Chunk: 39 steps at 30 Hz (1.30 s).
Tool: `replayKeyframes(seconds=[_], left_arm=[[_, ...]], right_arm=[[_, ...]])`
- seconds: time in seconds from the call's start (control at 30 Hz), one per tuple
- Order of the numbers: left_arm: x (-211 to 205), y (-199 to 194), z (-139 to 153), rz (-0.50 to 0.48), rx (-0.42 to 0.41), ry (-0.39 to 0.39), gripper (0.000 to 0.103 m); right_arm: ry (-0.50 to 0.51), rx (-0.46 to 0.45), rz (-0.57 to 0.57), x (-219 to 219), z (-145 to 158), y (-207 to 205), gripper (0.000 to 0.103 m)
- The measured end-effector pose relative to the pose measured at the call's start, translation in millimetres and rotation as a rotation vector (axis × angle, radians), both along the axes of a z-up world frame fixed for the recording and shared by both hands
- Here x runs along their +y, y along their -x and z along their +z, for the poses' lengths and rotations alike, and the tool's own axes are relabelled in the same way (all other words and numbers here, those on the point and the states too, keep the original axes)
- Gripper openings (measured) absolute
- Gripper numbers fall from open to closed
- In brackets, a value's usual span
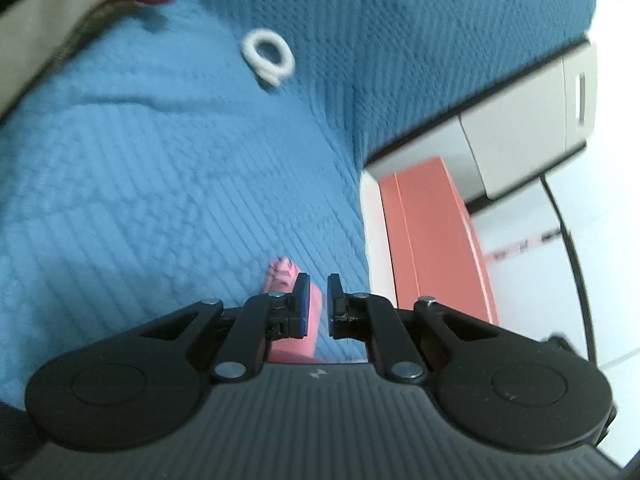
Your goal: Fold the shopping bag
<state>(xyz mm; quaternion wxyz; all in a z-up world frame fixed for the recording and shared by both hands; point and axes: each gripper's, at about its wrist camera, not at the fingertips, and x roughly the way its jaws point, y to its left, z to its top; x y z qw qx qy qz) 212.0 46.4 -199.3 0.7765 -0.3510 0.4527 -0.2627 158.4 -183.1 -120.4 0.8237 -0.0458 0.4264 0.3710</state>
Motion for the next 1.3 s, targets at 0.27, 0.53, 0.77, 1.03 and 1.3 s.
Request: replayKeyframes(seconds=[0.27,0.53,0.77,1.03,1.3], left_arm=[[-15,-1,-14,-0.069,0.070,-0.110,0.006],[-14,1,-18,-0.068,0.073,-0.138,0.005],[-19,3,-16,-0.076,0.050,-0.172,0.005],[-22,5,-13,-0.074,0.038,-0.197,0.005],[-16,10,-9,-0.062,0.029,-0.219,0.005]], right_arm=[[0.020,0.009,0.006,2,-1,-1,0.016],[0.029,0.034,0.027,-12,9,10,0.031],[-0.037,0.009,-0.078,-39,20,4,0.033],[-0.021,0.013,-0.005,-12,6,-9,0.033],[-0.029,0.043,-0.012,-3,-4,-16,0.031]])
